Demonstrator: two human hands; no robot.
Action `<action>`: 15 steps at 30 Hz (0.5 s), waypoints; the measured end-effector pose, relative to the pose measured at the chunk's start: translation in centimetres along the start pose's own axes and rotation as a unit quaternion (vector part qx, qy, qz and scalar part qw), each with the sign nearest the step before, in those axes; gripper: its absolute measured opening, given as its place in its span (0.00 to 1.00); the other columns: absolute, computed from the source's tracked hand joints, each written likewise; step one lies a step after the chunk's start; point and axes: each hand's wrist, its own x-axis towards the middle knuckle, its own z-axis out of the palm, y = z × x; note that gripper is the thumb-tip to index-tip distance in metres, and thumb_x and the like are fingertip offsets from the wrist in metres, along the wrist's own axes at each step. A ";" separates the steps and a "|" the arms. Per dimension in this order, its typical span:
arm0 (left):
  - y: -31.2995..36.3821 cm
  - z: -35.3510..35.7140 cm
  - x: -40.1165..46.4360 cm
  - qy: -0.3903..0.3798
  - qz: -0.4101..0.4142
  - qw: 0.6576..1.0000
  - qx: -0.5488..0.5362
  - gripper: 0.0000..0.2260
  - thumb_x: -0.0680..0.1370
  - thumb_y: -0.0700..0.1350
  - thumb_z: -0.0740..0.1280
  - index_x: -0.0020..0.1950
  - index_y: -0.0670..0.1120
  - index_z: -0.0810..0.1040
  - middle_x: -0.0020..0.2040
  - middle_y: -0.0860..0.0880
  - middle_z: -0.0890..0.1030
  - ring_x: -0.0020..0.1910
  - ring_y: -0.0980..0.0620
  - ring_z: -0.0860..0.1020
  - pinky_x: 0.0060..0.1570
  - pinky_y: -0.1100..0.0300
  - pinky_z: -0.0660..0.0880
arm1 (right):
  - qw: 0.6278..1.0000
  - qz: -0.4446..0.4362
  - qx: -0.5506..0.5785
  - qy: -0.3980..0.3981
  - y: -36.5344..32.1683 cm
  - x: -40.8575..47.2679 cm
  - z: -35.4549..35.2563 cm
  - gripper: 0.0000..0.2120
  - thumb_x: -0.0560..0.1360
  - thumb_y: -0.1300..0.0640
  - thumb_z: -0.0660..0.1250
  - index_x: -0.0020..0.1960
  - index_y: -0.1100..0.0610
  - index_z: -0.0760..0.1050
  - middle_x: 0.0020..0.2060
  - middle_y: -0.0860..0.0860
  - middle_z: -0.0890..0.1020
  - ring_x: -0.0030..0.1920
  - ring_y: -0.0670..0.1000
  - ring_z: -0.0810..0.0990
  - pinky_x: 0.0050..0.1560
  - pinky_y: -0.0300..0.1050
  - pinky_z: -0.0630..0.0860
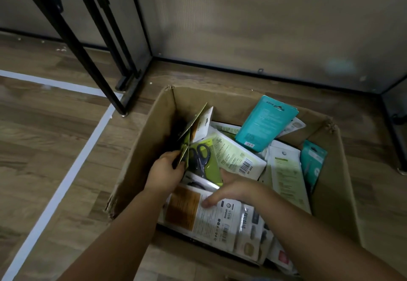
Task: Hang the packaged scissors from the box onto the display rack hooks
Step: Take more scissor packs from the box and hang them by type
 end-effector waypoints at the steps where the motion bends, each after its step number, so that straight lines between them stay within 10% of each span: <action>1: 0.1 0.0 -0.1 0.002 -0.013 1.000 -0.014 0.16 0.79 0.39 0.64 0.67 0.41 0.74 0.64 0.41 0.75 0.62 0.44 0.74 0.59 0.59 0.68 | 1.000 -0.007 0.002 0.013 0.0 -0.1 0.2 0.55 0.62 0.48 0.79 0.77 0.49 0.46 0.75 0.49 0.58 0.73 0.52 0.57 0.71 0.46 0.59; 8: 0.7 -0.1 -0.9 0.003 -0.055 0.996 -0.063 0.14 0.80 0.38 0.60 0.65 0.41 0.75 0.60 0.40 0.78 0.60 0.42 0.74 0.58 0.57 0.69 | 0.987 -0.056 0.122 0.089 0.3 -1.4 1.4 0.37 0.60 0.63 0.78 0.65 0.50 0.69 0.56 0.46 0.78 0.58 0.49 0.75 0.58 0.44 0.73; 15: 1.6 -1.1 -1.6 0.013 -0.066 0.971 -0.228 0.19 0.77 0.39 0.68 0.68 0.41 0.72 0.60 0.45 0.76 0.58 0.51 0.74 0.58 0.59 0.70 | 0.975 -0.104 0.146 0.132 1.0 -4.8 -0.3 0.35 0.59 0.69 0.78 0.63 0.54 0.72 0.56 0.48 0.80 0.57 0.50 0.77 0.59 0.48 0.75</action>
